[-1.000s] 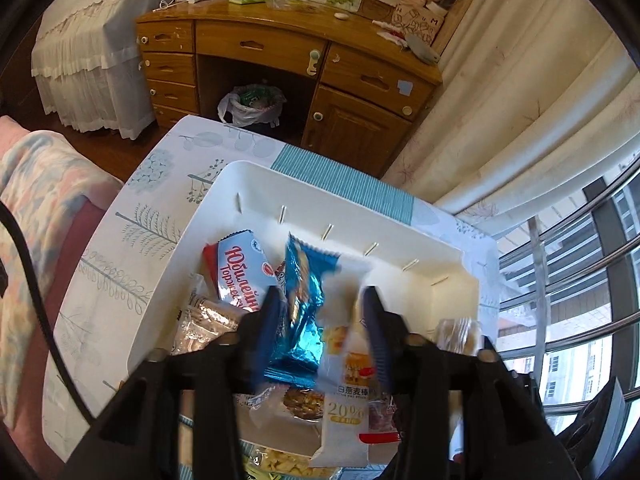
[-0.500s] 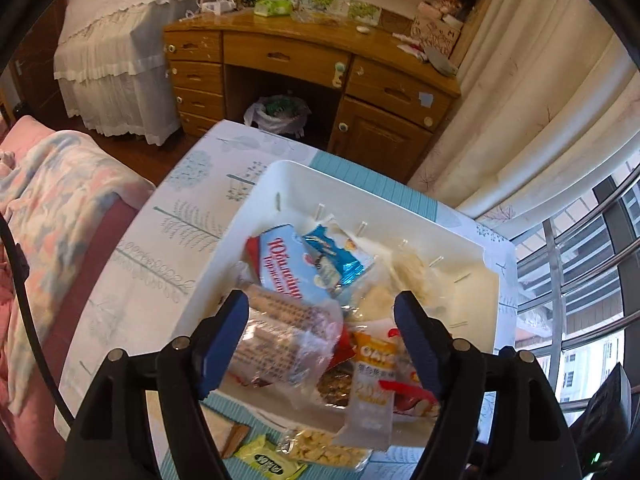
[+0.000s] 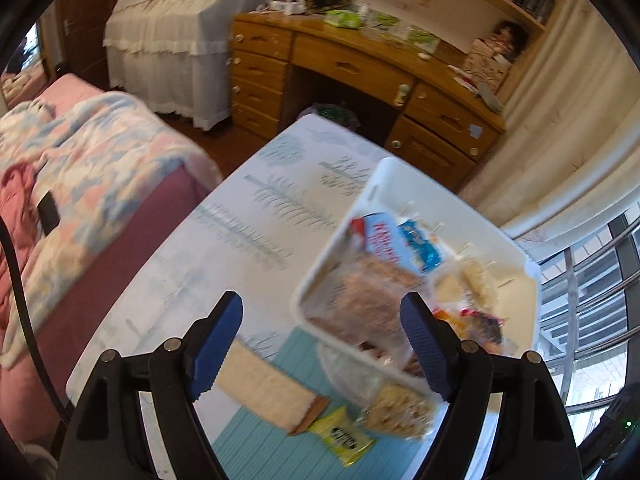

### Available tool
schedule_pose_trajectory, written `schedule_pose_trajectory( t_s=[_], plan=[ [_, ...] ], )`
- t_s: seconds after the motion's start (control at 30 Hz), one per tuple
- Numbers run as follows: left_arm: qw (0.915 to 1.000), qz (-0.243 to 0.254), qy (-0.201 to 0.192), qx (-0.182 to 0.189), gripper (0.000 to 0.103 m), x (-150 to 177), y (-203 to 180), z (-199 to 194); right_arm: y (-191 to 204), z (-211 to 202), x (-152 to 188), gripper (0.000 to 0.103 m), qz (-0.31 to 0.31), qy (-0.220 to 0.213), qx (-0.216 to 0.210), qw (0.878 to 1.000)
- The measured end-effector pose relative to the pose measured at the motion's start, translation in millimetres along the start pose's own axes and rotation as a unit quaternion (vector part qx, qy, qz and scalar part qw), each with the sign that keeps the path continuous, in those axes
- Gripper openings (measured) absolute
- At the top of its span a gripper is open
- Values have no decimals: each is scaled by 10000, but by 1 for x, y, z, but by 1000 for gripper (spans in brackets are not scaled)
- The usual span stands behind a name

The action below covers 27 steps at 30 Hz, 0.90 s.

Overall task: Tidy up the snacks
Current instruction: 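Withdraw both grippers from the tray toward the remaining bags on the mat, then grasp the brown paper cracker bag with left gripper while right grasps the other clear puffed-snack bag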

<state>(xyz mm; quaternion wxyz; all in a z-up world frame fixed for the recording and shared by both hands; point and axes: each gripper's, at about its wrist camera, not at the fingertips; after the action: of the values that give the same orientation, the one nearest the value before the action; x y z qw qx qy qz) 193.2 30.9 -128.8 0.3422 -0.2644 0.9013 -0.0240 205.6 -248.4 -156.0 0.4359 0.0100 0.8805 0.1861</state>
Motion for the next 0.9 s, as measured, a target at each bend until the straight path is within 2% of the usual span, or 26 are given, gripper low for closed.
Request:
schedule_pose_trajectory(
  t_s=[0.23, 0.5, 0.67, 0.9],
  plan=[
    [9994, -2, 254, -246, 84, 26, 41, 2, 17, -14, 27, 97, -20, -89, 390, 9992],
    [9936, -288, 1009, -412, 85, 54, 75, 22, 30, -12, 54, 97, 85, 227, 588, 9980],
    [9894, -471, 1288, -485, 85, 66, 80, 32, 36, -4, 71, 97, 63, 465, 806, 9956],
    [9791, -927, 1714, -581, 85, 75, 77, 53, 43, 11, 85, 97, -146, 721, 1147, 9907]
  ],
)
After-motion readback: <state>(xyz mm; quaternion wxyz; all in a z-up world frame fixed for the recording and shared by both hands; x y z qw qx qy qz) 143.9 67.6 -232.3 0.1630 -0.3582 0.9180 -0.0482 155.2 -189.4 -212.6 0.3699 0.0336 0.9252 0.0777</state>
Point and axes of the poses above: each gripper's, at about its wrist camera, not at the fingertips, and z roughly the way its jaws point, y to its left, x to its underside, and after that the axes turned 8 degrees about -y, right-handed
